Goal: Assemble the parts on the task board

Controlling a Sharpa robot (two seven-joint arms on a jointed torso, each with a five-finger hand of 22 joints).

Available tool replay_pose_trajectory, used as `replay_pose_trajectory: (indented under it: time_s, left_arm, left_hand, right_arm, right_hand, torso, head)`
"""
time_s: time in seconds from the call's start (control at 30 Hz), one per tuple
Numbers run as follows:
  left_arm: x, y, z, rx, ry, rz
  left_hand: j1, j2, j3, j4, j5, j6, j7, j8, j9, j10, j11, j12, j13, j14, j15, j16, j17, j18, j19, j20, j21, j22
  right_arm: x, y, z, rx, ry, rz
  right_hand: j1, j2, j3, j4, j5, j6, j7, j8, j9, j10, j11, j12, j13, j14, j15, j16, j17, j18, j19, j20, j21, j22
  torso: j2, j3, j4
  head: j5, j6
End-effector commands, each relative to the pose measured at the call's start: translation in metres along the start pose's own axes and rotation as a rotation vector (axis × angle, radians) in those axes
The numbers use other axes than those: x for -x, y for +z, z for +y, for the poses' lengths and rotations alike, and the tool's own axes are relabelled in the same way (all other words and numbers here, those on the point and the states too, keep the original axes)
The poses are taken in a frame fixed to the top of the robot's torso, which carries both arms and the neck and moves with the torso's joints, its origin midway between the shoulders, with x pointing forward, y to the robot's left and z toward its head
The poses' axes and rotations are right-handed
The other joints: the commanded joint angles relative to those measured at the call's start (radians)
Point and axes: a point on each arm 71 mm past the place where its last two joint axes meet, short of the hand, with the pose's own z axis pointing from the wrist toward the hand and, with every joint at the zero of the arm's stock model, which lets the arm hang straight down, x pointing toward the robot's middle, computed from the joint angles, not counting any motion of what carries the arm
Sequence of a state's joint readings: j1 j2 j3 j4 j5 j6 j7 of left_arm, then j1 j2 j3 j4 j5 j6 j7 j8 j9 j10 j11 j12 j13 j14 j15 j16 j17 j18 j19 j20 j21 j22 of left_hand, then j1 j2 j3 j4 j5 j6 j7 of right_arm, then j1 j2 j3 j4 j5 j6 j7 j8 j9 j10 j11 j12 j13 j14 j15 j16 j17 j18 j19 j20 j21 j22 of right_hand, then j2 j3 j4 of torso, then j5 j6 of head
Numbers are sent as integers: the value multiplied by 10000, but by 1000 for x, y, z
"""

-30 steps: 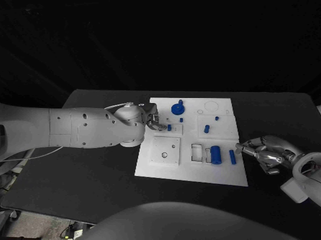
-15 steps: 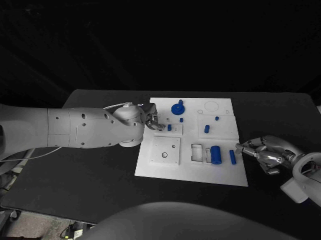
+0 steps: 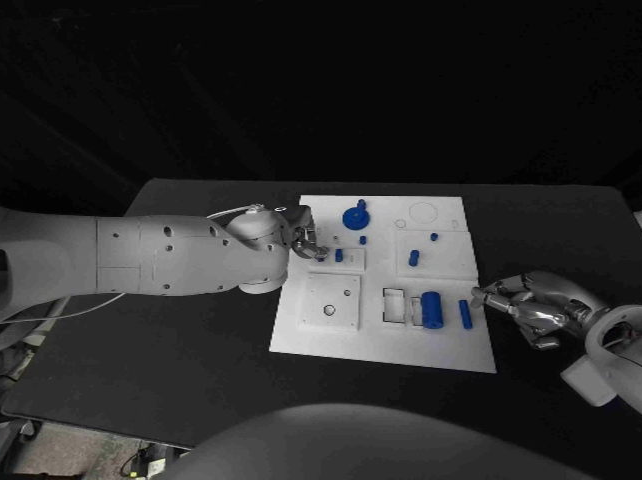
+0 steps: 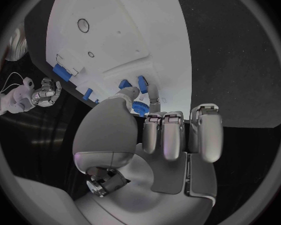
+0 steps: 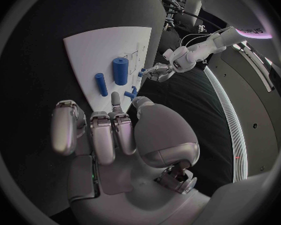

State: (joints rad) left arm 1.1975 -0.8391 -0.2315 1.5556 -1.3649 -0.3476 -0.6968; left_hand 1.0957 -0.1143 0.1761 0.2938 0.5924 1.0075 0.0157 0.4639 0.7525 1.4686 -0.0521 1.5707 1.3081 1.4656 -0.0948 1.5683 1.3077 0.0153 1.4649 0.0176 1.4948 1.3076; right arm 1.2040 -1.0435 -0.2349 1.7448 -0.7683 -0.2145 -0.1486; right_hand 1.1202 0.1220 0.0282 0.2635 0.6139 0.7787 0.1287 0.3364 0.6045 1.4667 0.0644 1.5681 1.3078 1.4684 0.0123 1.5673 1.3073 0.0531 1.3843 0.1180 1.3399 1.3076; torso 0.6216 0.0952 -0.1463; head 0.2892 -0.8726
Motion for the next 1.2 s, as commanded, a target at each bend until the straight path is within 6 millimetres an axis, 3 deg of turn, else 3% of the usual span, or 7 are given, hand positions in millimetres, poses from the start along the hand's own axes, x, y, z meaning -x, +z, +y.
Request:
replay_pose_trajectory:
  time_s: [0.03, 0.2, 0.43, 0.8, 1.2]
  left_arm:
    - [-1, 0, -2, -61, -173, 86]
    - [-1, 1, -1, -70, -175, 157]
    - [-1, 0, -2, -101, -212, 212]
    - [2, -1, -4, -485, -445, -337]
    - [8, -5, -4, -658, -646, -1028]
  left_hand:
    - [94, 5, 80, 6, 2, -2, -46, -2, 10, 1022, -27, 1, 2627, 1052, -18, 25, 2631, 32, 711, -1, -55, 2388]
    - [143, -131, 563, 0, -301, 52, -69, 31, 25, 1022, -47, 1, 2627, 1052, -35, 25, 2631, 30, 716, -24, -45, 2392]
    - [140, -545, 2030, -11, -1685, 122, -100, 94, 67, 1022, -69, 1, 2627, 1052, -63, 25, 2631, 29, 717, -52, -43, 2392]
    - [593, -944, 2789, -37, -1895, 212, -193, 384, 275, 1022, -153, 1, 2627, 1052, -123, 25, 2631, 13, 751, -95, 30, 2414]
    - [764, -1118, 2934, -29, -2236, 148, -189, 456, 341, 1022, -162, 1, 2627, 1052, -141, 25, 2631, 14, 751, -119, 27, 2412]
  right_arm:
    - [-1, 0, 1, 100, -96, 81]
    - [-1, 0, 1, 93, -98, 87]
    - [-1, 0, 1, 81, -98, 82]
    - [-1, 0, 0, 42, -118, 65]
    - [0, -1, -1, 32, -117, -25]
  right_hand:
    - [150, -4, 64, 6, 41, -52, 2, 42, -15, 1041, -46, 27, 2629, 1024, -57, 34, 2635, 147, -90, -5, -51, 1725]
    - [172, -3, 81, -4, 45, -45, 0, 47, -16, 1041, -48, 27, 2629, 1024, -58, 34, 2635, 148, -92, -5, -56, 1724]
    - [202, 0, 106, -18, 50, -35, -3, 54, -18, 1041, -50, 27, 2629, 1024, -60, 34, 2635, 151, -102, -6, -70, 1720]
    - [226, 6, 128, -28, 52, -28, -5, 59, -20, 1041, -52, 27, 2629, 1024, -62, 34, 2635, 168, -150, -7, -131, 1697]
    - [231, 4, 133, -29, 50, -27, -4, 59, -21, 1041, -51, 27, 2629, 1024, -62, 34, 2635, 183, -191, -7, -183, 1678]
  torso:
    - [-3, 3, -3]
    - [1, 2, 0]
    - [0, 3, 3]
    - [3, 2, 2]
    - [1, 4, 1]
  head:
    - [6, 0]
    - [-5, 0]
    - [17, 0]
    - [14, 0]
    - [-17, 0]
